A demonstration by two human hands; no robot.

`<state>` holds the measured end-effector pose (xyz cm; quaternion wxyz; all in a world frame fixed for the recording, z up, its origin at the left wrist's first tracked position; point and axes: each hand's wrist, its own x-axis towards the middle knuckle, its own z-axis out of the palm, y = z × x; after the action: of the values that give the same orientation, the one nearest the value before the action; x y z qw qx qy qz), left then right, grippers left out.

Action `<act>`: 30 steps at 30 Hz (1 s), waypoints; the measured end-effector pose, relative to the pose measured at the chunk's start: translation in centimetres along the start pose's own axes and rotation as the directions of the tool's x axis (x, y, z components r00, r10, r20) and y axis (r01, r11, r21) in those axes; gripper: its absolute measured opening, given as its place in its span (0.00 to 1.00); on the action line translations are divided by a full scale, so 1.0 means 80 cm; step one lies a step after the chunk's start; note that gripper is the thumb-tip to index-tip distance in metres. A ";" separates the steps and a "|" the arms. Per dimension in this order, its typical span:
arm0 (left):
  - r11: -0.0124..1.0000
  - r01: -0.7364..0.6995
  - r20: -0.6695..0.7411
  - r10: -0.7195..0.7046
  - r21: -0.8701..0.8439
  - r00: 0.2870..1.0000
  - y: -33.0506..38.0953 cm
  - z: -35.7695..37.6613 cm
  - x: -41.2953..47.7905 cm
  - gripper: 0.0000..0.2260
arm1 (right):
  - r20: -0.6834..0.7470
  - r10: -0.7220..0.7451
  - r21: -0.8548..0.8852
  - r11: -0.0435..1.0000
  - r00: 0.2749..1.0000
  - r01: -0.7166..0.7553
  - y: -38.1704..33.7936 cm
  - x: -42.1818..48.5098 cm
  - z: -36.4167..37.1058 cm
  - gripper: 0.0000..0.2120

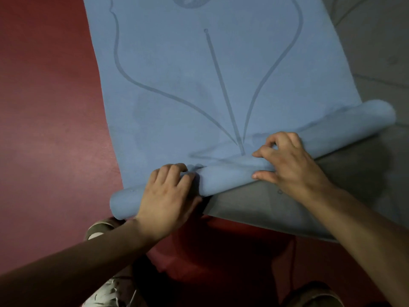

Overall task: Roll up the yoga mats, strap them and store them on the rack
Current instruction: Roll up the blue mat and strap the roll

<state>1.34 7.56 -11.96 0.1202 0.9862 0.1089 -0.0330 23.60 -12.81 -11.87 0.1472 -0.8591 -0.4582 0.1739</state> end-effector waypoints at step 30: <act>0.980 0.130 0.085 -0.144 0.150 0.986 0.008 0.019 0.019 0.43 | -0.034 -0.087 -0.268 0.961 0.996 0.075 0.011 0.023 -0.019 0.35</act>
<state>2.95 6.88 -13.43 0.0514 0.9797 0.1680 -0.0962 25.86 -11.88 -11.19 0.0478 -0.8553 -0.5089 0.0850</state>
